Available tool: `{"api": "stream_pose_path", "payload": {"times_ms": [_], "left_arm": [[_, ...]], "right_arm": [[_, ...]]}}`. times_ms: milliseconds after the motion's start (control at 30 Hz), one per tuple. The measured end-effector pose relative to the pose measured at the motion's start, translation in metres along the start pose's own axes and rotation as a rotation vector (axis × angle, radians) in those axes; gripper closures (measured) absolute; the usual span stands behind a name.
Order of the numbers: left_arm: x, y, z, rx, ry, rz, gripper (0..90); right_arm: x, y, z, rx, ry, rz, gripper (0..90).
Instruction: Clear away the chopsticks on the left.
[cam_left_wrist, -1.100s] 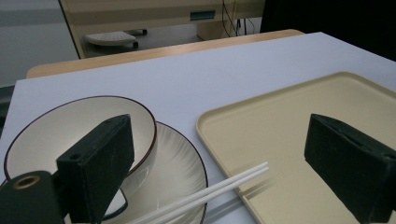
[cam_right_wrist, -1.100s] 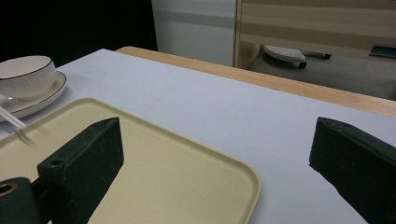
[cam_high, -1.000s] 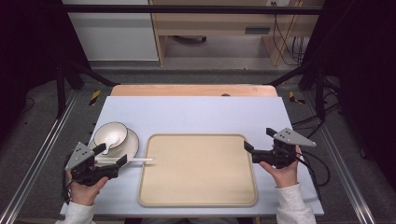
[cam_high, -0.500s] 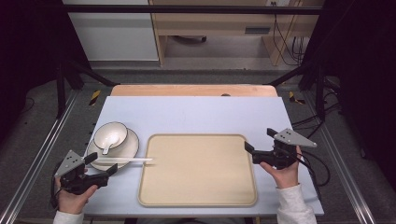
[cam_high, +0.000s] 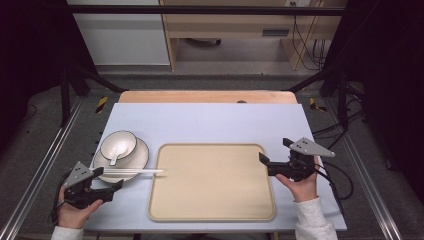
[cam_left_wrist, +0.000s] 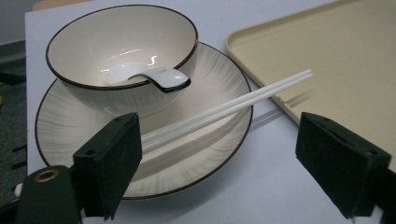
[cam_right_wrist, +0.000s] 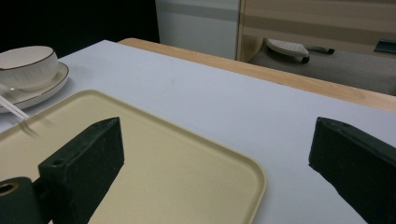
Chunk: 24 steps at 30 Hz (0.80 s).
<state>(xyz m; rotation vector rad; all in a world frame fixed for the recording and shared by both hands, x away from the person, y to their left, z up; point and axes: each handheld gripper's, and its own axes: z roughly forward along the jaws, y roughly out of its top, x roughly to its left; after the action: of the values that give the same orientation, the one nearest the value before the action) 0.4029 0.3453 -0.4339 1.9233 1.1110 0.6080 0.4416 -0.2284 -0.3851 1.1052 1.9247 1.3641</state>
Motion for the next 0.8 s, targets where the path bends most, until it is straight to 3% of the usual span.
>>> {"api": "stream_pose_path", "payload": {"times_ms": [400, 633, 800], "left_arm": [[0.013, -0.003, 0.028, 0.077, 0.039, 0.028, 30.3], [0.009, -0.003, 0.032, 0.109, 0.08, 0.062, 35.8], [0.008, -0.003, 0.034, 0.126, 0.078, 0.068, 41.3]], "right_arm": [[0.003, -0.002, 0.007, 0.024, 0.006, -0.004, 3.6], [0.002, -0.002, 0.006, 0.023, 0.004, -0.006, 3.5], [0.003, -0.002, 0.007, 0.028, 0.007, -0.008, 3.5]]}}
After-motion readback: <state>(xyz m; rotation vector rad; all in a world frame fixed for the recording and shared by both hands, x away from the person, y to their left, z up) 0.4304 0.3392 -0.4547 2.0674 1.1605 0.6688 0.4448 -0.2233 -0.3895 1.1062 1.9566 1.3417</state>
